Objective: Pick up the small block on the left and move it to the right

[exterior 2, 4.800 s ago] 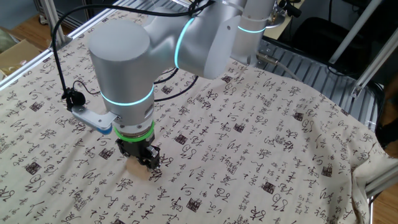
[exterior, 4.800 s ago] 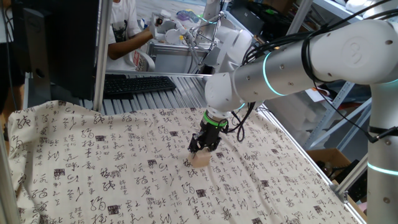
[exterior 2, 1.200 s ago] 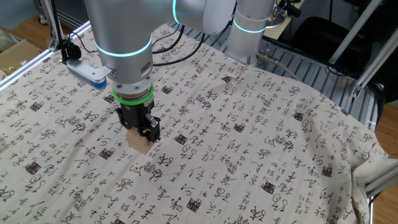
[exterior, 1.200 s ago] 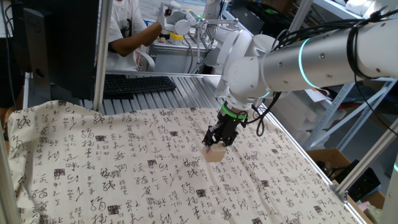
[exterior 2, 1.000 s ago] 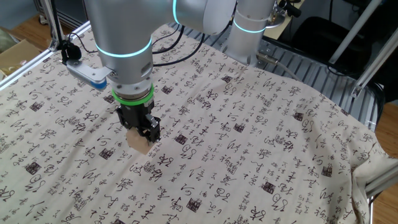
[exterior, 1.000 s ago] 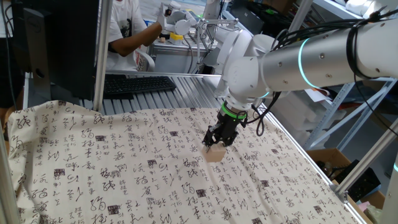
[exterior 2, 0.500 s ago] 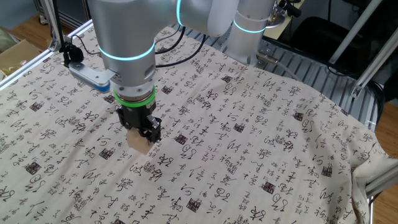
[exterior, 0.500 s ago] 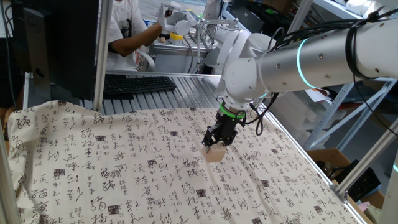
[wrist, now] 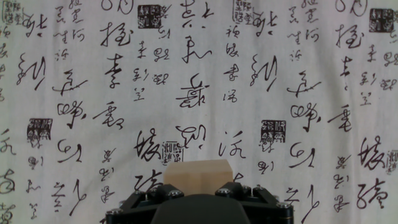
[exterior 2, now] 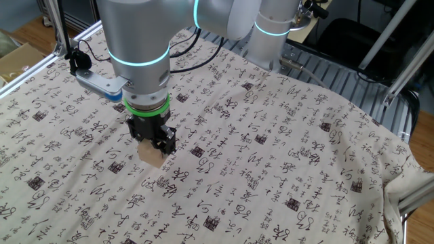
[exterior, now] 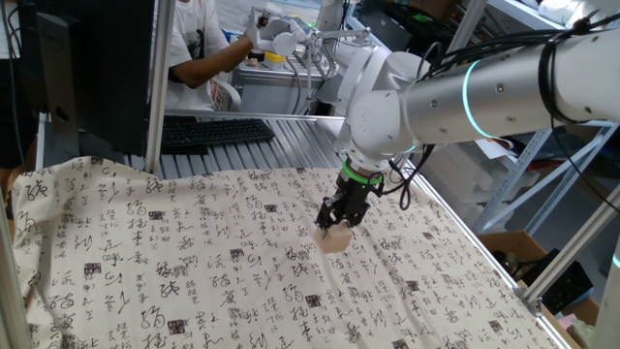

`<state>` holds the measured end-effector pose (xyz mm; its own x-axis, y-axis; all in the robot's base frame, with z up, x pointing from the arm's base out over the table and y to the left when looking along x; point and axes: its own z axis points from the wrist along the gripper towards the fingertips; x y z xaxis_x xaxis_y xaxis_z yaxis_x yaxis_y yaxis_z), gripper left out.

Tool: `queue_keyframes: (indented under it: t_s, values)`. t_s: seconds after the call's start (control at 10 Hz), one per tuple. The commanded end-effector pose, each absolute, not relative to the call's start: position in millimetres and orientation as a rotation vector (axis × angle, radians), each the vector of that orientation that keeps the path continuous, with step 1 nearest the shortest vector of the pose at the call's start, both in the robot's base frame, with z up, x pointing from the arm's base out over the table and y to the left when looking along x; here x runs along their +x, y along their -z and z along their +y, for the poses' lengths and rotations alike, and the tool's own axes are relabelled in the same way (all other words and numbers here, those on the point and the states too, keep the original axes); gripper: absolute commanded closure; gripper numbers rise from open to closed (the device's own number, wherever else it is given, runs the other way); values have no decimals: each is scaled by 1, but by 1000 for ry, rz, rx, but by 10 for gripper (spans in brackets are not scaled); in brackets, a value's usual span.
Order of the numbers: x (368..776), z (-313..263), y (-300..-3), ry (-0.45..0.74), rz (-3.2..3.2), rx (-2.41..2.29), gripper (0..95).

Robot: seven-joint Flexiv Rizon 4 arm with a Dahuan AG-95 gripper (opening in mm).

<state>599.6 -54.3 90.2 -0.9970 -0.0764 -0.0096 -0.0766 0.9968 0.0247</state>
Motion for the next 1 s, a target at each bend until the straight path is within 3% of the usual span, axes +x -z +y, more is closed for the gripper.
queue_keyframes:
  t_s: [0.1, 1.0]
  values:
    - [600, -54, -90, -36, 3130, -165, 950]
    - [600, -54, -90, -27, 3131, -266, 950]
